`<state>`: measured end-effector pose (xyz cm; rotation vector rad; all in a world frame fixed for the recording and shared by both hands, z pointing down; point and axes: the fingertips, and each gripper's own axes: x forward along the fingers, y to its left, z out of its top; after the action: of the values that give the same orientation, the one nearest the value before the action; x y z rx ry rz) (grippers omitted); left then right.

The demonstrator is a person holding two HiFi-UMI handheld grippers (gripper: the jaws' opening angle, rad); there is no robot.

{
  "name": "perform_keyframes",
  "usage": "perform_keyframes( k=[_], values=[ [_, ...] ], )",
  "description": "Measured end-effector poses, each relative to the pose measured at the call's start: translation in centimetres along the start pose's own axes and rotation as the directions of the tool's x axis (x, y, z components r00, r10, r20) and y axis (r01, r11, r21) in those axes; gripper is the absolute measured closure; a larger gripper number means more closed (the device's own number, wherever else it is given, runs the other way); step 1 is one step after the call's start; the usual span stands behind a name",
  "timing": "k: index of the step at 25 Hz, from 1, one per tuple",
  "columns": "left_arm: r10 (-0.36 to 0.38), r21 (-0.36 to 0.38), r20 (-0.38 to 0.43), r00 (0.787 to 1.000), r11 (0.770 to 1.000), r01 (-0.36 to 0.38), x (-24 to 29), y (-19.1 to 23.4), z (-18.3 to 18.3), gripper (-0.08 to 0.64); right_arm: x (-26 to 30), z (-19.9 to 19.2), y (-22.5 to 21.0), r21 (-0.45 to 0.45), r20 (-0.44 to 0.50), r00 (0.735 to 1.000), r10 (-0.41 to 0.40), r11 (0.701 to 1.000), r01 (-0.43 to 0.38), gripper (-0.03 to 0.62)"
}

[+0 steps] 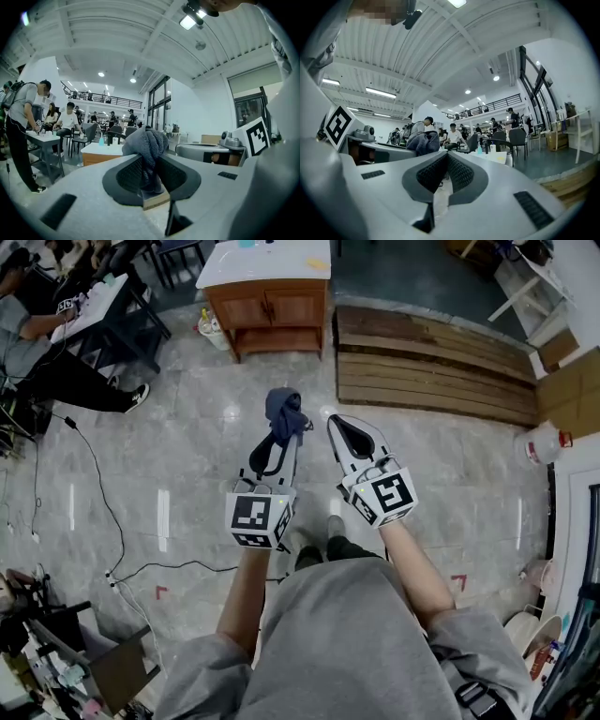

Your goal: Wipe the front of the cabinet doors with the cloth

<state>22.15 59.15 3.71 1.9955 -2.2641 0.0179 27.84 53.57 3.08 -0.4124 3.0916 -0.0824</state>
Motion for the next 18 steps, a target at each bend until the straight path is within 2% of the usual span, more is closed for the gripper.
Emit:
perform_keyframes(
  k=[11,18],
  values=[
    [-0.007,0.029,-0.056,0.998,1.0,0.009,5.4,-5.9,-1.1,0.466,-3.2,-2.0,-7.1,0.041,-0.029,1.0,0.009,0.999,-0.008,0.581],
    [0.005,0.044,-0.106,0.994,0.999,0.0,8.1,-6.0,-2.0,0.465,-2.4,-3.6,-9.6,0.093,-0.048,0.999,0.015,0.996,-0.011,0.582]
  ],
)
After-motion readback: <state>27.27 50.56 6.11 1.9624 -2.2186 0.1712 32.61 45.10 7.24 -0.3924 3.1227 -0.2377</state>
